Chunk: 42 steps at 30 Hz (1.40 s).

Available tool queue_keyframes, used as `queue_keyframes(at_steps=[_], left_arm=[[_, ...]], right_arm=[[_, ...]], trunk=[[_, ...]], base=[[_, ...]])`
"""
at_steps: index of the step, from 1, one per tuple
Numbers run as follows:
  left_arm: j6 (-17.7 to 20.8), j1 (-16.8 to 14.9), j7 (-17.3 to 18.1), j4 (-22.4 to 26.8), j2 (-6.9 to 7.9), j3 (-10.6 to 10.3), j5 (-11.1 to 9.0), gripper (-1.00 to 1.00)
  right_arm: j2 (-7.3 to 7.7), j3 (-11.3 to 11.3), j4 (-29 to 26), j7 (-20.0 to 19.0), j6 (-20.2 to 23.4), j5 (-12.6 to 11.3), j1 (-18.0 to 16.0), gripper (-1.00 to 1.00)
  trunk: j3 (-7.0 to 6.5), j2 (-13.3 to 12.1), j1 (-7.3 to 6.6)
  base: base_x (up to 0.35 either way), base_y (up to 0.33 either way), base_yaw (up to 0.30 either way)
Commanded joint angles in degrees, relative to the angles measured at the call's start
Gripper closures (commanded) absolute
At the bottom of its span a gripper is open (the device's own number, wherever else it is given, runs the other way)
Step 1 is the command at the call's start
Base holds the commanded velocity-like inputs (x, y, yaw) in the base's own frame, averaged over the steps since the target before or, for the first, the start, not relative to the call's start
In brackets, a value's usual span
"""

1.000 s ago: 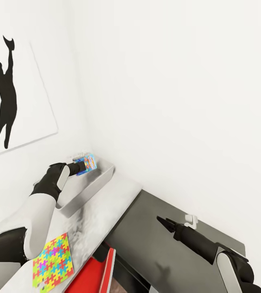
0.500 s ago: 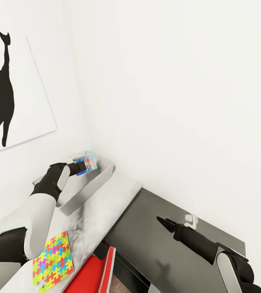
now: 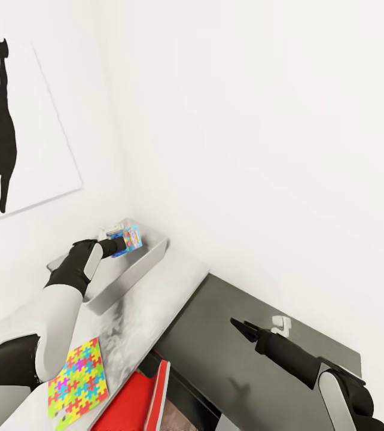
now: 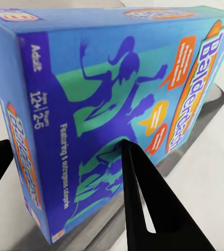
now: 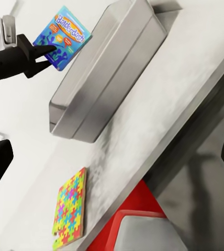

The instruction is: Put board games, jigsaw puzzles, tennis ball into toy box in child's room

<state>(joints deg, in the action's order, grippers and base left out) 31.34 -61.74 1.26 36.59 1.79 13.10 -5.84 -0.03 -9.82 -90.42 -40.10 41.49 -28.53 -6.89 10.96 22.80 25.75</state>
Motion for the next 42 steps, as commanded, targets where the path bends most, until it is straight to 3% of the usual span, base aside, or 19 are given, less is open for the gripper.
queue_keyframes(at_steps=[1, 11, 30, 37, 42], left_arm=[[0.2, -0.05, -0.27, 0.06, -0.01, 0.23, -0.55, 1.0], [0.04, -0.05, -4.23, 0.06, -0.02, 0.5, -1.17, 1.0], [-0.24, -0.73, -4.59, 0.06, -0.55, 0.69, -1.28, 1.0], [-5.59, -0.95, -5.28, 0.06, -1.44, 0.92, -1.33, 1.0], [-6.48, -1.0, -7.06, 0.06, -1.79, 0.95, -1.42, 1.0]], right_arm=[[-0.01, -0.05, -0.02, -0.07, 0.35, -0.21, -0.05, -1.0], [0.01, -0.06, -0.02, -0.07, 0.35, -0.21, -0.05, -1.0], [-0.03, -0.07, -0.02, -0.07, 0.26, -0.21, -0.05, -1.0], [0.01, -0.09, -0.04, -0.07, 0.26, -0.21, -0.05, -1.0], [0.02, -0.1, -0.02, -0.07, 0.26, -0.21, -0.05, -1.0]], trunk=[[0.19, 0.12, 0.03], [0.96, 0.12, 0.03], [2.41, 0.12, 0.03], [2.95, 0.12, 0.03], [3.33, 0.12, 0.03]], base=[[0.0, 0.0, 0.0], [0.0, 0.0, 0.0], [0.0, 0.0, 0.0], [0.0, 0.0, 0.0], [0.0, 0.0, 0.0]])
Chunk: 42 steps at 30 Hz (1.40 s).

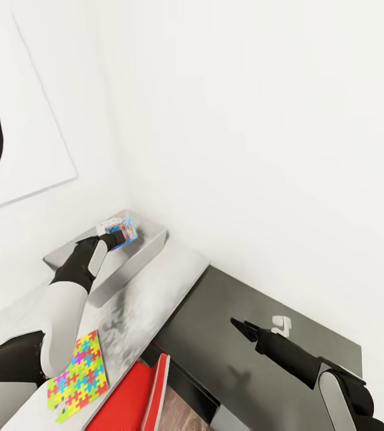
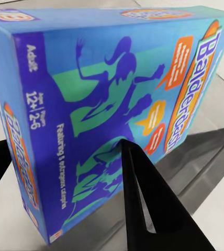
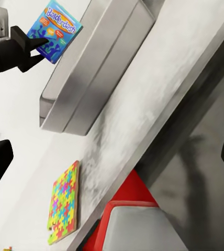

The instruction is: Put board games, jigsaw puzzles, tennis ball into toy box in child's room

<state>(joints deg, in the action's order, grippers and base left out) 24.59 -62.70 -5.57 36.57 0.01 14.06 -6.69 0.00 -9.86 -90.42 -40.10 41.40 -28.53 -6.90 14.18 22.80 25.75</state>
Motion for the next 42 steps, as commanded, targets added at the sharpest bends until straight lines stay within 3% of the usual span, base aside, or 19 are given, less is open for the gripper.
queue_keyframes(at_steps=[1, 8, 12, 21, 42], left_arm=[[0.23, -0.04, -0.39, 0.08, -0.06, -0.01, -0.68, 1.0], [-0.12, -0.06, -3.07, 0.08, -0.26, -0.08, -5.49, 1.0], [-0.38, -0.06, -4.41, 0.08, -0.34, -0.08, -6.61, 1.0], [-2.41, -0.06, -5.01, 0.08, -0.49, -0.13, -7.0, 1.0], [-2.65, -1.62, -5.06, 0.08, -1.8, -0.09, -7.02, 1.0]], right_arm=[[0.0, -0.06, -0.02, -0.07, 0.35, -0.21, -0.05, -1.0], [0.0, -0.06, -0.04, -0.07, 0.35, -0.21, -0.05, -1.0], [0.0, -0.07, -0.03, -0.07, 0.35, -0.21, -0.05, -1.0], [-0.01, -0.04, -0.02, -0.07, 0.33, -0.21, -0.05, -1.0], [0.0, -0.06, -0.02, 0.01, 0.26, -0.21, -0.05, -1.0]], trunk=[[0.19, 0.12, 0.03], [0.72, 0.12, 0.03], [1.03, 0.12, 0.03], [1.72, 0.12, 0.03], [3.32, 0.12, 0.03]], base=[[0.0, 0.0, 0.0], [0.0, 0.0, 0.0], [0.0, 0.0, 0.0], [0.0, 0.0, 0.0], [0.0, 0.0, 0.0]])
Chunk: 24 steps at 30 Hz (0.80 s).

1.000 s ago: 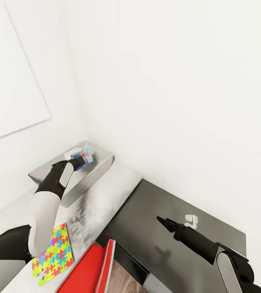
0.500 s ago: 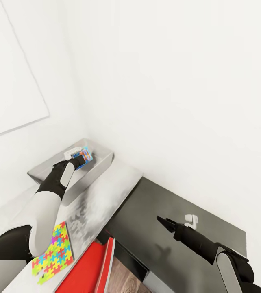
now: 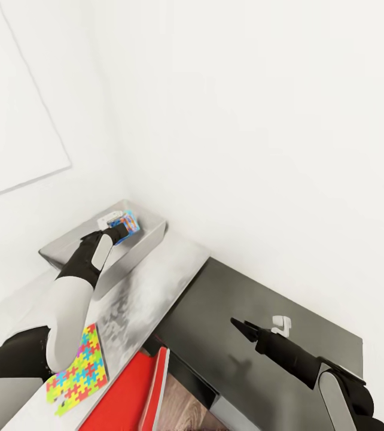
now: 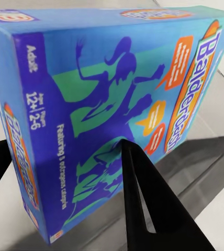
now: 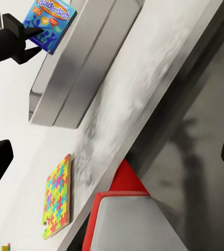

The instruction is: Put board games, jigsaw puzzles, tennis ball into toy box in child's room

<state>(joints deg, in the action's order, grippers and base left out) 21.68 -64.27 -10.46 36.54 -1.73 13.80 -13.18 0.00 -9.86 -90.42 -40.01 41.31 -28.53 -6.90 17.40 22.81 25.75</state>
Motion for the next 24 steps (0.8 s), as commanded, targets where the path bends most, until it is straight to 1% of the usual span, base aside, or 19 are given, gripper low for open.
queue_keyframes(at_steps=[1, 6, 18, 24], left_arm=[[0.25, -0.07, -0.17, 0.11, -0.2, 0.17, -0.53, 1.0], [-0.1, -0.14, -0.17, 0.11, -1.18, 0.1, -0.47, 1.0], [-0.66, -0.15, -0.22, 0.11, -1.78, 0.06, -0.47, 1.0], [-0.67, -0.15, -0.21, 0.11, -1.82, 0.03, -0.45, 1.0]], right_arm=[[0.0, -0.07, -0.02, -0.07, 0.35, -0.21, -0.04, -1.0], [-0.02, -0.03, -0.02, -0.01, 0.35, -0.21, -0.04, -1.0], [-0.02, -0.02, -0.02, 0.09, 0.35, -0.21, -0.04, -1.0], [-0.04, 0.0, -0.02, 0.1, 0.33, -0.21, -0.04, -1.0]], trunk=[[0.18, 0.11, 0.03], [0.56, 0.11, 0.03], [1.48, 0.11, 0.03], [1.94, 0.11, 0.03]], base=[[0.0, 0.0, 0.0], [0.0, 0.0, 0.0], [0.0, 0.0, 0.0], [0.0, 0.0, 0.0]])
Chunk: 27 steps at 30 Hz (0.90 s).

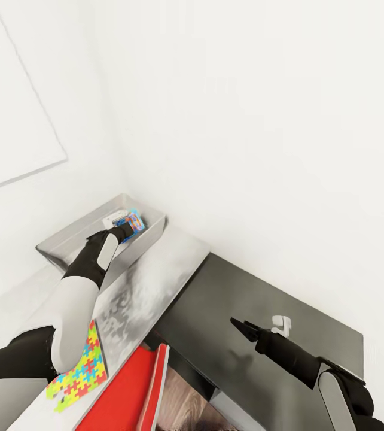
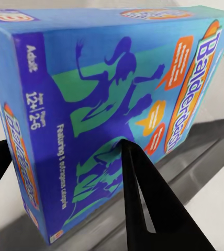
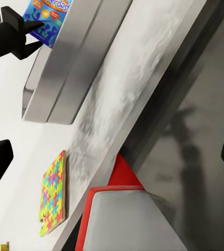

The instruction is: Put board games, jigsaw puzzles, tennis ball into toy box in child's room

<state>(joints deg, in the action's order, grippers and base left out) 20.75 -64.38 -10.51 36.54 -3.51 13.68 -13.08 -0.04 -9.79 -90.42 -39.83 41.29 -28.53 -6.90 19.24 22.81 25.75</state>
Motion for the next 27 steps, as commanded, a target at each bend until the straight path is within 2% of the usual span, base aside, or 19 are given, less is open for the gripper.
queue_keyframes(at_steps=[1, 6, 14, 27], left_arm=[[0.26, -0.04, -0.17, 0.11, -0.04, 0.14, -0.55, 1.0], [0.3, -0.09, -0.18, 0.17, -0.02, 0.15, -0.55, 1.0], [0.47, -1.86, -0.2, 0.19, -0.01, 0.15, -0.55, 1.0], [0.82, -2.14, -0.22, 0.2, -0.01, 0.15, -0.61, 1.0]], right_arm=[[-0.02, -0.06, -0.02, -0.08, 0.32, -0.19, -0.04, -1.0], [-0.04, -0.05, -0.02, -0.06, 0.29, -0.16, -0.04, -1.0], [-0.05, 0.03, -0.03, 0.09, -0.43, -0.13, -0.04, -1.0], [-0.05, -0.04, -0.02, -0.04, -0.48, -0.12, -0.04, -1.0]], trunk=[[0.17, 0.11, 0.03], [0.37, 0.11, 0.03], [0.42, 0.11, 0.03], [0.42, 0.11, 0.03]], base=[[0.0, 0.0, 0.0], [0.0, 0.0, 0.0], [0.0, 0.0, 0.0], [0.0, 0.0, 0.0]])
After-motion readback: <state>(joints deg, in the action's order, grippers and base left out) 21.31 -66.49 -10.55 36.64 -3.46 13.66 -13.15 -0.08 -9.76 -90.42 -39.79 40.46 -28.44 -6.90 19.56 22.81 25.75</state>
